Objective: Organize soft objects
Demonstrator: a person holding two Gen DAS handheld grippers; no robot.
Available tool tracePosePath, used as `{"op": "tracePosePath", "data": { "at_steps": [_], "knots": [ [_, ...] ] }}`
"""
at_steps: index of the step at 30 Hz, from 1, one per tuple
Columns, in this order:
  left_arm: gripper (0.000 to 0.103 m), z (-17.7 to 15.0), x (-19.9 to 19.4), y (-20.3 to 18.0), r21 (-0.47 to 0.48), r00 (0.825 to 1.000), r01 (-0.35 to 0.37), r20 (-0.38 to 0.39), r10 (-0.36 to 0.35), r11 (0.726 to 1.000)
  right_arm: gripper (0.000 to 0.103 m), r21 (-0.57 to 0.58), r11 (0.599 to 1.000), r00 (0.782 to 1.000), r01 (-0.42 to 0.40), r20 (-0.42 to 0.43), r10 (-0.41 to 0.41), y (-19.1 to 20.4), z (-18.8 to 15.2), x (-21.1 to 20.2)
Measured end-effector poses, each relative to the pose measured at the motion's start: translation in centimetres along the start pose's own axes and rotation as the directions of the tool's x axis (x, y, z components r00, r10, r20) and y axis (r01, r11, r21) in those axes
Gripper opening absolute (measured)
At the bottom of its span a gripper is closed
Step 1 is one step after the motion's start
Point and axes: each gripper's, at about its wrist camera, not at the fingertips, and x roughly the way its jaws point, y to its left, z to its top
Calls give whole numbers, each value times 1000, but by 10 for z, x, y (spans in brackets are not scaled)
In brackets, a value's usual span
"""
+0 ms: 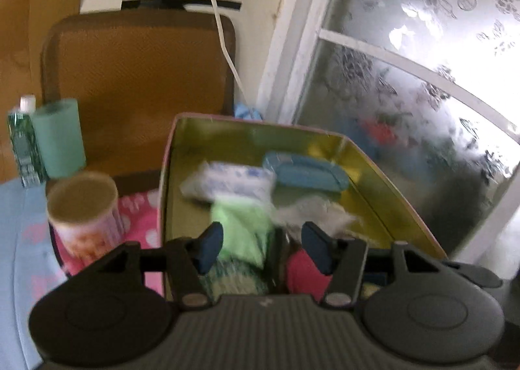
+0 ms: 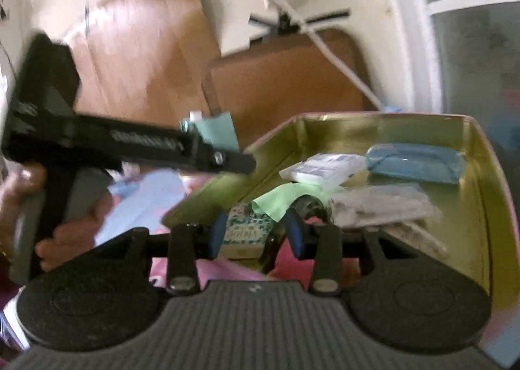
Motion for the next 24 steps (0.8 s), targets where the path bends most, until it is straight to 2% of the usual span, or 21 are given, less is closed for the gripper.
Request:
{"op": "tracePosePath", "data": {
  "at_steps": [3,5,8,12,13,18,21,24],
  "knots": [
    [55,-10,-12,-5,13,1000,-12,1,12,1000,44,17,998,990,67,120,-69,18,-14,-25],
    [56,-14,-23,-6,26,1000,-26,14,26,999,44,43,995,981,88,171,-94,25,-16,-35],
    [61,-23,-44,-9,47,998,-61,34,60,997,44,47,993,970,112,210,-119,37,-20,-46],
    [73,-41,-71,-5,43,992,-114,57,111,993,52,106,982,953,155,244,-177,48,-22,-51],
    [75,-46,-77,-3,38,991,-123,58,121,992,56,130,979,950,160,248,-188,49,-23,-50],
    [99,-73,-102,4,40,981,-187,67,185,981,69,200,962,944,185,234,-231,66,-35,-53],
    [103,-86,-113,8,44,977,-205,63,202,978,73,223,960,956,169,201,-215,76,-40,-54],
    [103,-95,-121,11,25,978,-206,48,205,978,85,223,959,959,176,182,-218,90,-44,-56]
  ]
}}
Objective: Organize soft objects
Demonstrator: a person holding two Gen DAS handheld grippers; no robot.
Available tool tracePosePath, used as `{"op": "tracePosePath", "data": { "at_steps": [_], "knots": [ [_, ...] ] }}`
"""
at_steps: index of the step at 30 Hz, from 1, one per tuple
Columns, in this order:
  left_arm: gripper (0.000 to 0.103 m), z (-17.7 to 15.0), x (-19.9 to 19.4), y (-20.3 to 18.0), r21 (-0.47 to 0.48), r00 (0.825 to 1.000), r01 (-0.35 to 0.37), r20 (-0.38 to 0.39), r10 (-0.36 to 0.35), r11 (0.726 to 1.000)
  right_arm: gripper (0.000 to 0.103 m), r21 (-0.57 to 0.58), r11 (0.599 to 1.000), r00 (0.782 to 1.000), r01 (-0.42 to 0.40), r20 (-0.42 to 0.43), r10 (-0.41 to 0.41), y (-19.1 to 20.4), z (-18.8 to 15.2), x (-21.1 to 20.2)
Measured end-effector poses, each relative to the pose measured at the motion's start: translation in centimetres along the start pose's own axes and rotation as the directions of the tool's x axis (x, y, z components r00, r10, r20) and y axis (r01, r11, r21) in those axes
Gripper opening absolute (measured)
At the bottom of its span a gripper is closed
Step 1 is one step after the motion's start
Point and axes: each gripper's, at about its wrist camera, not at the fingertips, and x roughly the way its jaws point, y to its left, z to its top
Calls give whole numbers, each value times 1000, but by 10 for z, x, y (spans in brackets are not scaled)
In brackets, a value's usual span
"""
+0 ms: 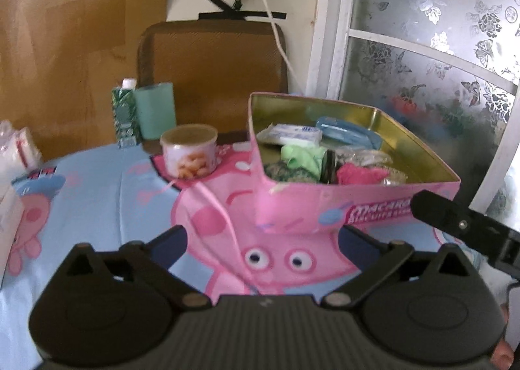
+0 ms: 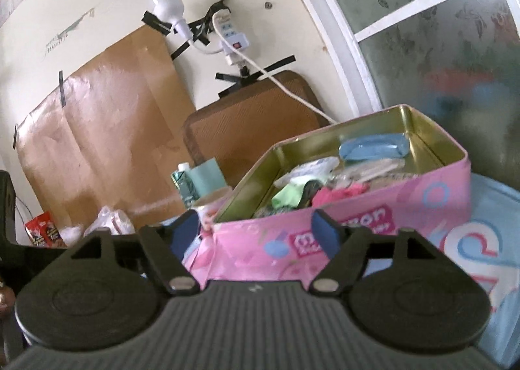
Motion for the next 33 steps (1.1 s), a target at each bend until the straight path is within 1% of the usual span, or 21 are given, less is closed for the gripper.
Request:
{"op": "tracePosePath", "data": {
  "at_steps": [4,12,16,21,26,28,30,33],
  "knots": [
    [103,-11,-8,3,-19,1000,-14,-27,13,1000,96,-8,1000,1000,11,2,-11,13,-2,-8],
    [103,-31,-27,9,-26,999,-15,-36,14,1000,99,18,1000,1000,18,-8,-18,30,-8,-19],
    [103,-39,-35,10,-23,999,-11,-48,10,1000,103,22,1000,1000,21,-6,-20,35,-8,-26],
    [103,-46,-44,8,-13,999,-18,-44,18,1000,103,0,1000,999,27,23,-27,47,-9,-35],
    [103,-49,-44,7,-17,997,-27,-68,26,999,103,-26,998,998,53,26,-53,52,-14,-39],
    [103,-51,-43,8,-2,997,-42,-71,42,999,103,-19,997,997,72,36,-72,52,-14,-38],
    [103,-54,-43,7,10,995,-77,-64,78,997,103,-11,995,995,95,37,-95,52,-14,-35],
    [103,-58,-38,8,6,992,-107,-64,107,994,103,-21,992,992,122,29,-121,50,-19,-28]
  ]
}}
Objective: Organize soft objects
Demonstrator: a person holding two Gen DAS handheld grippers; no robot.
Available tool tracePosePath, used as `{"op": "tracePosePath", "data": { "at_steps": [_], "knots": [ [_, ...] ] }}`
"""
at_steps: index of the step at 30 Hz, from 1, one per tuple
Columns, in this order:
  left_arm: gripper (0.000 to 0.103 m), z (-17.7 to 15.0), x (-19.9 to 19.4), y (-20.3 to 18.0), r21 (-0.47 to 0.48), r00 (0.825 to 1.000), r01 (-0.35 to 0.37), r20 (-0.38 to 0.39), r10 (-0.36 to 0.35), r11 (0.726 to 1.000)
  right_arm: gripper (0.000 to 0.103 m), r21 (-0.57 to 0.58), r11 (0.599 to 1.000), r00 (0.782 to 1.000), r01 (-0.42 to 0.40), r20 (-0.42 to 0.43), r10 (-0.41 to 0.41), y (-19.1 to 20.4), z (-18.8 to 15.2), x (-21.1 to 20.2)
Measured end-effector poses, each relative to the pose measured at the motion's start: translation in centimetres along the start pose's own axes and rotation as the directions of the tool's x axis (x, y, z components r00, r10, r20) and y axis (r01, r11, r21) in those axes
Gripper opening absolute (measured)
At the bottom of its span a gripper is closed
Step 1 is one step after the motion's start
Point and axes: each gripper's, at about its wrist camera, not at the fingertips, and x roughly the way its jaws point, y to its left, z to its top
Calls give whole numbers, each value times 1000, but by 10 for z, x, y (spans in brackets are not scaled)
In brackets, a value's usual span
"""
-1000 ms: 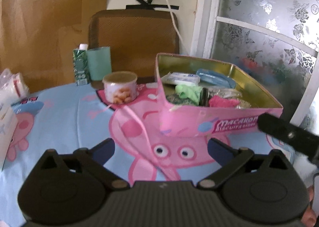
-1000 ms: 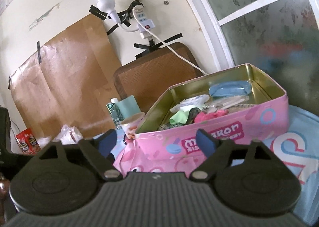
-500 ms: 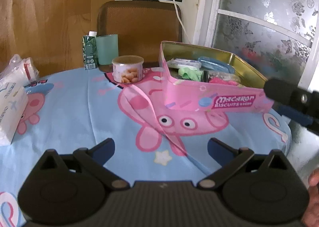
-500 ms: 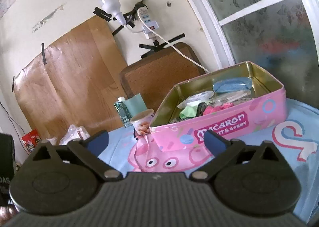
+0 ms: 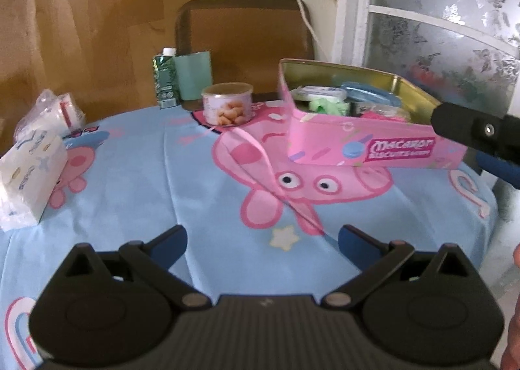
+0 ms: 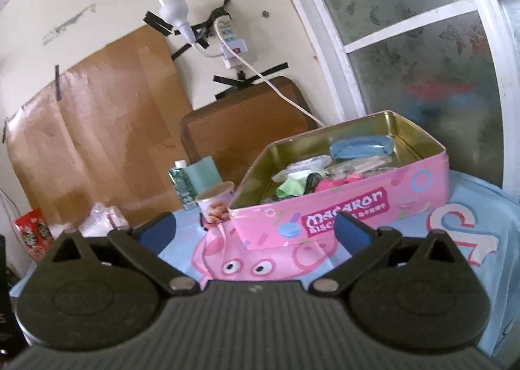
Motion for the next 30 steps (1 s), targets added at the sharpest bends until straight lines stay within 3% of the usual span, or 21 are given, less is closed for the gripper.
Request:
{"op": "tracePosePath", "data": {
  "at_steps": [5,9,11,16,23,27,30],
  "knots": [
    [103,-3,20,1,-21,999,1,-41,-2,1000,103,11,1000,1000,25,-15,-25,-11,-12,8],
    [103,1,36,-1,-8,997,-58,-44,58,998,103,72,994,997,78,15,-79,-27,-15,17],
    [103,2,44,0,0,995,-83,-58,83,997,103,71,991,994,110,-6,-110,-32,-16,24],
    [103,3,57,-5,36,990,-104,-91,107,994,103,81,991,992,108,-73,-102,-41,-20,38],
    [103,-1,64,-4,21,990,-102,-100,103,995,103,77,991,986,112,-132,-101,-44,-32,43],
    [103,-3,64,-5,21,990,-106,-93,107,994,103,52,992,989,117,-95,-112,-42,-31,35],
    [103,-4,63,-4,29,991,-103,-88,105,994,103,22,986,986,164,1,-164,-34,-31,24]
  ]
}}
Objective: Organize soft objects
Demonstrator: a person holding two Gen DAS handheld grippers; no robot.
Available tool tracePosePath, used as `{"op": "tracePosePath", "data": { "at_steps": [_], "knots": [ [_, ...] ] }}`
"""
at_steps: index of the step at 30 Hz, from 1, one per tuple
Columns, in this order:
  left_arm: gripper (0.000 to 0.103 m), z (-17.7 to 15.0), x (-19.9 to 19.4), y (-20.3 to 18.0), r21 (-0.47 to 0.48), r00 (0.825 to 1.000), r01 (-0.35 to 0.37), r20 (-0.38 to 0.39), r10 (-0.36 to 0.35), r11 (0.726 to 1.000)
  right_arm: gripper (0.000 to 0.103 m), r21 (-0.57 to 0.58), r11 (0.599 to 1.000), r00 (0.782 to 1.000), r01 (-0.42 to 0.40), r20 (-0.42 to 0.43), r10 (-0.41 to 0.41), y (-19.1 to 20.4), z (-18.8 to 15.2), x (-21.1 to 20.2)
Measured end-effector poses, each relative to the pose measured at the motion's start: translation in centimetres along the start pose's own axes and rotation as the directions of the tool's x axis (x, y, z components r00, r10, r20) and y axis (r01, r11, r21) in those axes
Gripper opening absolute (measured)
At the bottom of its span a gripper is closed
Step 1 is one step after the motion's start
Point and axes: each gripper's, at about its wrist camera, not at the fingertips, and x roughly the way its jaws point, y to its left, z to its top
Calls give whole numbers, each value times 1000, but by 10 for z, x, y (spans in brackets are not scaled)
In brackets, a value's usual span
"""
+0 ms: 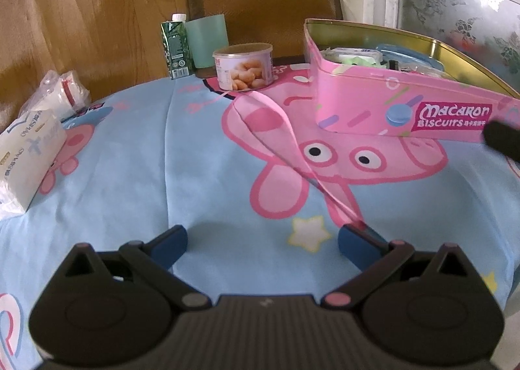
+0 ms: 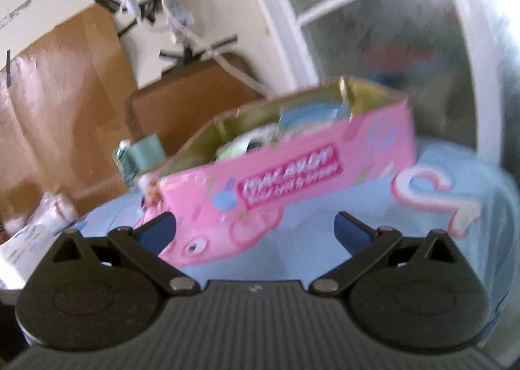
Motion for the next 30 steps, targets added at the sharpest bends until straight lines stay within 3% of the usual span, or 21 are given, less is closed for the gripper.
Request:
{"op": "tracePosePath", "data": {
  "at_steps": [3,6,15,22,30],
  "knots": [
    [103,-1,-1,2,5,1000,2,3,-2,1000,103,-18,1000,998,0,70,1,5,1,-10],
    [103,-2,-2,2,13,1000,2,9,-2,1000,103,-44,999,996,-11,88,15,10,1,-13],
    [103,-3,-3,5,7,1000,3,7,-4,1000,103,-38,998,998,-55,-25,54,10,3,1],
    [103,-3,-4,5,10,1000,-4,8,4,1000,103,-54,996,997,-67,-30,66,13,2,2],
    [103,-3,-6,7,6,1000,4,18,-4,1000,103,-55,996,997,-70,29,72,13,7,-4]
  ]
}}
